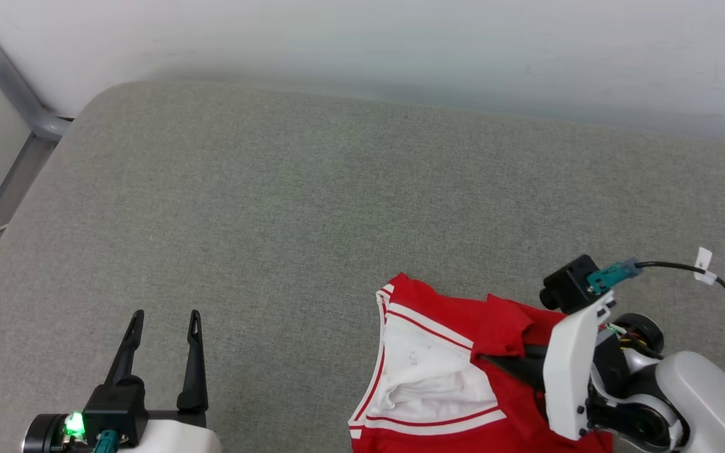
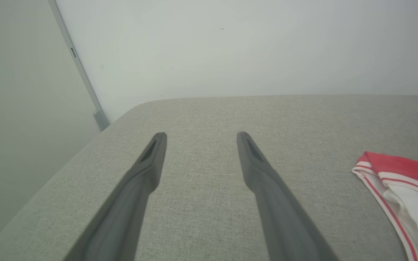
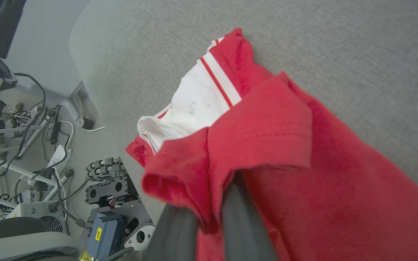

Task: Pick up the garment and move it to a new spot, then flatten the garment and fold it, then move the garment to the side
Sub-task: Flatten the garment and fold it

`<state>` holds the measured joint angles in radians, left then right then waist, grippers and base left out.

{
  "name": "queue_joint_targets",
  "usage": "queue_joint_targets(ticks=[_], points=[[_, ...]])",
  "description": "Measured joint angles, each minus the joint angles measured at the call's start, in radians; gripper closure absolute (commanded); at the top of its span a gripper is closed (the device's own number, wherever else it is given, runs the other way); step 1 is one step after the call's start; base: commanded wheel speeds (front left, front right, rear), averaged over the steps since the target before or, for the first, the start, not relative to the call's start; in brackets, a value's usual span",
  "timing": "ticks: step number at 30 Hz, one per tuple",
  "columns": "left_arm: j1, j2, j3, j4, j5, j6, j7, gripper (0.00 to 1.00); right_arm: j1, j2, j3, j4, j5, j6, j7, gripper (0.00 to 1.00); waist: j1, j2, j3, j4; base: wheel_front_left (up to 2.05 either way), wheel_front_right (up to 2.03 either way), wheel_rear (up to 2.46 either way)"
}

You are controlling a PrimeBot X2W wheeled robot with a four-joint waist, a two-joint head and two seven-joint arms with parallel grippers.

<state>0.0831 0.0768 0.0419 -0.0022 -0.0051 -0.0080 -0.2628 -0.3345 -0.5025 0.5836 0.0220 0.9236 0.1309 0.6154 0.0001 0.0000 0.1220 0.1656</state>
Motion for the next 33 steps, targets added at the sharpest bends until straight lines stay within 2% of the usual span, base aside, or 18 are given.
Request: queue_joint_targets(ticks=[13,22,23,24,25,26,29,33], points=[[-0.033,-0.008,-0.008,0.012,-0.007,-0.002,0.000,0.00,-0.205,0.121,0.213,0.275,-0.074,0.000,-0.097,1.00,0.0000,0.0000,0.038,0.057,0.00,0.00,0.00],[-0.044,-0.013,-0.007,0.018,-0.008,-0.002,0.000,0.00,-0.261,0.179,0.300,0.479,-0.128,0.000,-0.168,1.00,0.0000,0.0000,0.052,0.069,0.00,0.00,0.00],[-0.045,-0.014,-0.006,0.020,-0.008,-0.002,0.000,0.00,-0.262,0.186,0.306,0.491,-0.128,0.000,-0.179,0.91,0.0000,0.0000,0.051,0.068,0.00,0.00,0.00],[-0.045,-0.014,-0.006,0.022,-0.008,-0.002,0.000,0.00,-0.262,0.192,0.314,0.500,-0.123,0.000,-0.185,0.67,0.0000,0.0000,0.049,0.067,0.00,0.00,0.00],[-0.045,-0.015,-0.006,0.023,-0.008,-0.003,0.000,0.00,-0.262,0.195,0.320,0.501,-0.114,0.000,-0.193,0.09,0.0000,0.0000,0.046,0.065,0.00,0.00,0.00],[-0.045,-0.015,-0.005,0.024,-0.008,-0.005,0.000,0.00,-0.262,0.196,0.325,0.499,-0.107,0.000,-0.209,0.00,0.0000,0.0000,0.043,0.063,0.00,0.00,0.00],[-0.043,-0.013,-0.005,0.027,-0.005,-0.009,0.000,0.00,-0.261,0.181,0.343,0.456,-0.097,0.000,-0.261,0.00,0.0000,0.0000,0.028,0.056,0.00,0.00,0.00],[-0.026,-0.009,-0.001,0.028,0.000,-0.009,0.000,0.00,-0.247,0.111,0.323,0.352,-0.085,0.000,-0.342,0.00,0.0000,0.0000,0.003,0.041,0.00,0.00,0.00]])
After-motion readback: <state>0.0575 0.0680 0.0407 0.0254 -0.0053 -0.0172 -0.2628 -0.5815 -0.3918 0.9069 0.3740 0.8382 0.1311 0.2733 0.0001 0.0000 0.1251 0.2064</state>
